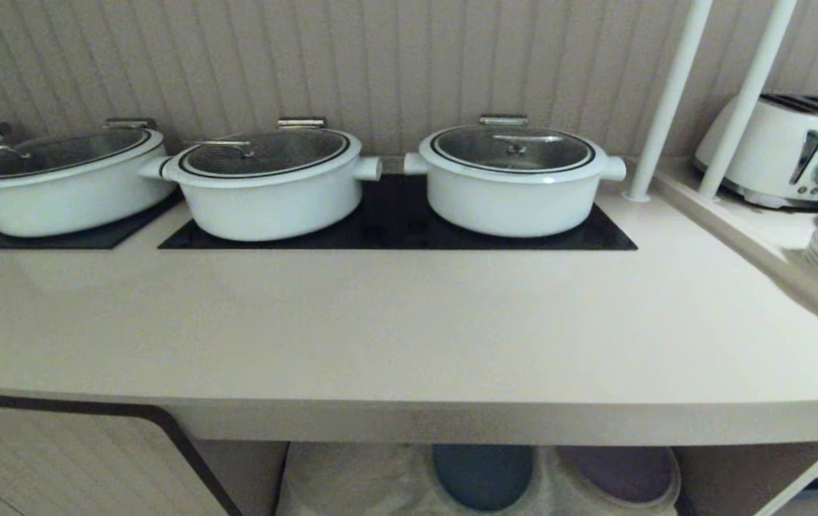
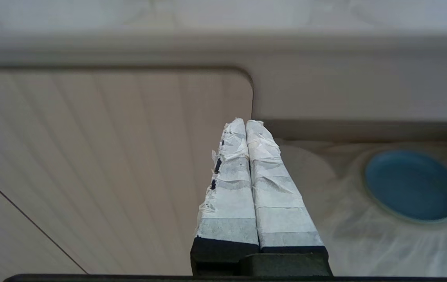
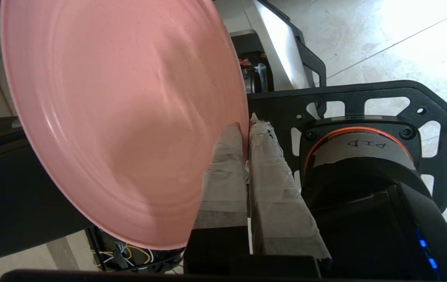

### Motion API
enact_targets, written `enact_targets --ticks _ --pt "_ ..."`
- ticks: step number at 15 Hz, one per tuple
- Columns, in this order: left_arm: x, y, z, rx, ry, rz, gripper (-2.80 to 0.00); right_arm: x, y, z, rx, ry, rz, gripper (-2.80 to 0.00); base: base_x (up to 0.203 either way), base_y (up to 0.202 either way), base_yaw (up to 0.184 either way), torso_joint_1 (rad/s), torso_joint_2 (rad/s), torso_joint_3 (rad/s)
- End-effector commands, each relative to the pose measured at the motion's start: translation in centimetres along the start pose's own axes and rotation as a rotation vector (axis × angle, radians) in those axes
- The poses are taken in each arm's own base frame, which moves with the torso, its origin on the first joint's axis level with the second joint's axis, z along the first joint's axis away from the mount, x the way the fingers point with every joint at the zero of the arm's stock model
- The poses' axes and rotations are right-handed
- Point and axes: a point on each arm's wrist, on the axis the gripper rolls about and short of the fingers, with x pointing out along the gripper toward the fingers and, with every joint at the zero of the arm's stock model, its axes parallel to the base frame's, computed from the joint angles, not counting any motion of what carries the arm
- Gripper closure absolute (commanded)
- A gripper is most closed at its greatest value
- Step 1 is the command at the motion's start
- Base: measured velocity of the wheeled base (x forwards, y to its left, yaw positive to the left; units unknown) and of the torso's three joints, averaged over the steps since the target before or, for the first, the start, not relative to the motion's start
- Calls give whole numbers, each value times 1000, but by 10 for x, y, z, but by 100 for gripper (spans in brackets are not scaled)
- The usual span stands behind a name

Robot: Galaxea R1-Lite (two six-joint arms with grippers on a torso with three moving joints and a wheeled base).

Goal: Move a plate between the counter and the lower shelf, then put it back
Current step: Put the plate in the cupboard

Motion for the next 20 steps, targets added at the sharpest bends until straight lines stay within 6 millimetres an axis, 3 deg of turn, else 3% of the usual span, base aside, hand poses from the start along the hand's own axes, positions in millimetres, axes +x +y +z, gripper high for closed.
enact_targets --ticks 1,20 --pt "0 0 0 0 -1 1 0 1 0 0 4 8 -5 0 0 0 0 -262 540 266" --pt "0 0 0 0 -1 1 0 2 -2 -2 14 16 -10 0 0 0 0 -250 492 240"
